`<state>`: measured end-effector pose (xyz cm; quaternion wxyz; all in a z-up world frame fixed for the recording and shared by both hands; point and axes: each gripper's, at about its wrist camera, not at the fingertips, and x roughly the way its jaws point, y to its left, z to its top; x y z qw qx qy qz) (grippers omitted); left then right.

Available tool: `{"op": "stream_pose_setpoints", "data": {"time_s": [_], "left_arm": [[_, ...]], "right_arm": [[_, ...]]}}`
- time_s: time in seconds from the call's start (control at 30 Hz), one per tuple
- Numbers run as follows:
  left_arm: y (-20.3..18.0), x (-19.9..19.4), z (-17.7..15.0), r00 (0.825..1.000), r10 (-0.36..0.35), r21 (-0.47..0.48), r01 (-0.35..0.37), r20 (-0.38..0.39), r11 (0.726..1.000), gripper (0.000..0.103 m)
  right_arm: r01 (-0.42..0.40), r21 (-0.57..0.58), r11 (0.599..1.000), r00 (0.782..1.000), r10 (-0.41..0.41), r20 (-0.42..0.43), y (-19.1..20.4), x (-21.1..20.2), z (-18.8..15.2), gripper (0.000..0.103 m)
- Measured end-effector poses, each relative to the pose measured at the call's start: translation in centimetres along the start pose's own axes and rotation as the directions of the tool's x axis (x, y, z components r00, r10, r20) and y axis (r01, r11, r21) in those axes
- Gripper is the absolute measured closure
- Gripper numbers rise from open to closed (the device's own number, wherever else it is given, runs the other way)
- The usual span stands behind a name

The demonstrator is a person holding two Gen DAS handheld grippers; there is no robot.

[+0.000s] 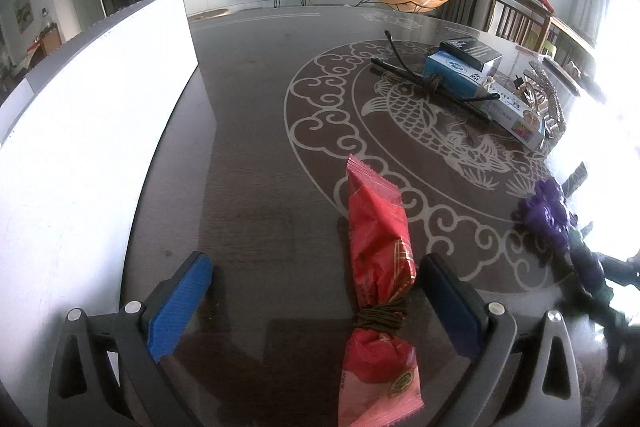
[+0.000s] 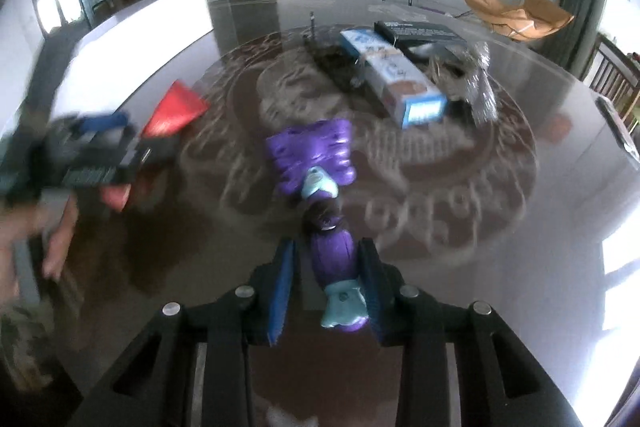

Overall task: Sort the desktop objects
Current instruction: 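Move the right tool down over the purple toy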

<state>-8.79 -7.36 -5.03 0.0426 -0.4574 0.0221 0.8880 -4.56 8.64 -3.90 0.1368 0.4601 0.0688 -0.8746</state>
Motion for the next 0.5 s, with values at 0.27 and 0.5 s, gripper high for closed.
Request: {"op": "stream_pose_setpoints", "data": {"time_s": [0.27, 0.5], "left_arm": [[0.0, 0.0, 0.0, 1.0, 0.0, 0.0, 0.0, 0.0, 1.0, 0.0], [0.0, 0.0, 0.0, 1.0, 0.0, 0.0, 0.0, 0.0, 1.0, 0.0]], "right_arm": [[0.006, -0.009, 1.0, 1.0, -0.006, -0.005, 0.4, 1.1, 1.3, 0.005], [0.01, -0.01, 1.0, 1.0, -0.01, 0.018, 0.8, 1.5, 1.3, 0.0]]}}
